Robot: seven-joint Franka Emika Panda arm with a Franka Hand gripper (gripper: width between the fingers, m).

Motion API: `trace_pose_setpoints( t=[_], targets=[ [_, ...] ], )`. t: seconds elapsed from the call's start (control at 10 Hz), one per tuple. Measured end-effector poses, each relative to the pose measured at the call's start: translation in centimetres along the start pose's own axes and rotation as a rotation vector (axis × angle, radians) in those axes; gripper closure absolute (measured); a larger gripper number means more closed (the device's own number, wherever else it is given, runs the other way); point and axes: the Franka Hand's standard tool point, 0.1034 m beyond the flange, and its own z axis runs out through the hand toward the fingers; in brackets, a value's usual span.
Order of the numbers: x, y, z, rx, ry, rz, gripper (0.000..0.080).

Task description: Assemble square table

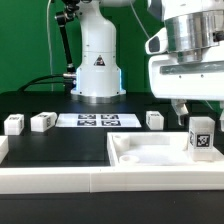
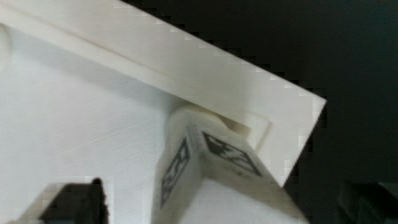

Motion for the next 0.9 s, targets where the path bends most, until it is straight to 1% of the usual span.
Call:
trace_pose_setpoints(
  t=[0.3, 0.5, 0.7, 0.8, 0.9],
  targets=[
    [-0.19, -0.04, 0.01, -0.009, 0.001, -0.292, 0.015],
    [-0.08, -0.13, -0.15, -0.041, 0.002, -0.529, 0.015],
    [0.23, -0.24, -0.27, -0.06, -0.009, -0.683, 0.015],
    [0.26, -0.27, -0.32, -0.076, -0.011, -0.77, 0.015],
    [0.39, -0.23, -0.29, -0.075, -0.011, -0.842, 0.015]
  ],
)
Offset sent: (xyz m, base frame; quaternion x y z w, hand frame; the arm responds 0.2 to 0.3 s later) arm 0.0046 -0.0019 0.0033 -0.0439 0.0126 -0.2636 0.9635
